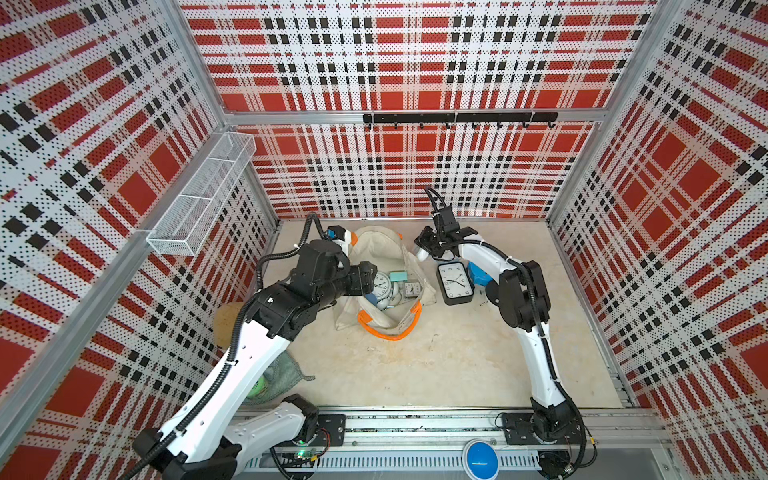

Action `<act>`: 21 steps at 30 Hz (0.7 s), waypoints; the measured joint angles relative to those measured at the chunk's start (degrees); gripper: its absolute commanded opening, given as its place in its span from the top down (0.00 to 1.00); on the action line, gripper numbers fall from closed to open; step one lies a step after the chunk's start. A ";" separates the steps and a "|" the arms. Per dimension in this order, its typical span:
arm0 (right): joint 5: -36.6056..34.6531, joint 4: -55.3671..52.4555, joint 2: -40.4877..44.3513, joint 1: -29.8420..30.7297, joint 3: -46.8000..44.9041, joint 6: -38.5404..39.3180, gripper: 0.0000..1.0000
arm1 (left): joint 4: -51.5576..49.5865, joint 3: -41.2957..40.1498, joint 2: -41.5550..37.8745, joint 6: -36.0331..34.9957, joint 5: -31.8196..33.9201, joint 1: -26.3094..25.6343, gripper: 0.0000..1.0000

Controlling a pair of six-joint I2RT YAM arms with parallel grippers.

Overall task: Take the alarm clock out of the canvas bag
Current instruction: Place the alarm at the center of the board.

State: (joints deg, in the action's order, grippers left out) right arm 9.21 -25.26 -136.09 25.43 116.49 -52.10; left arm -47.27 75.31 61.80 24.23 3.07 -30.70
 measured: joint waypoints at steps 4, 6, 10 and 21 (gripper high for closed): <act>-1.44 -0.85 -2.38 0.07 1.29 0.20 0.69 | -0.76 1.18 0.92 0.22 -0.28 -0.31 0.25; -2.27 -1.81 -3.61 0.07 2.49 0.37 0.68 | -1.16 1.42 1.22 0.42 -0.39 -0.44 0.25; -3.78 -3.21 -5.03 0.22 4.96 0.87 0.58 | -1.77 2.49 2.36 0.92 -0.61 -1.07 0.25; -5.62 -4.87 -5.03 0.39 6.78 2.80 0.32 | -2.08 5.16 6.05 1.46 -0.33 -3.85 0.26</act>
State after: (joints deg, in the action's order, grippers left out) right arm 3.60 -30.13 -141.12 25.82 123.26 -49.30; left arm -49.34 80.47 67.85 25.69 2.74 -34.54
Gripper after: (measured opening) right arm 0.664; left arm 0.746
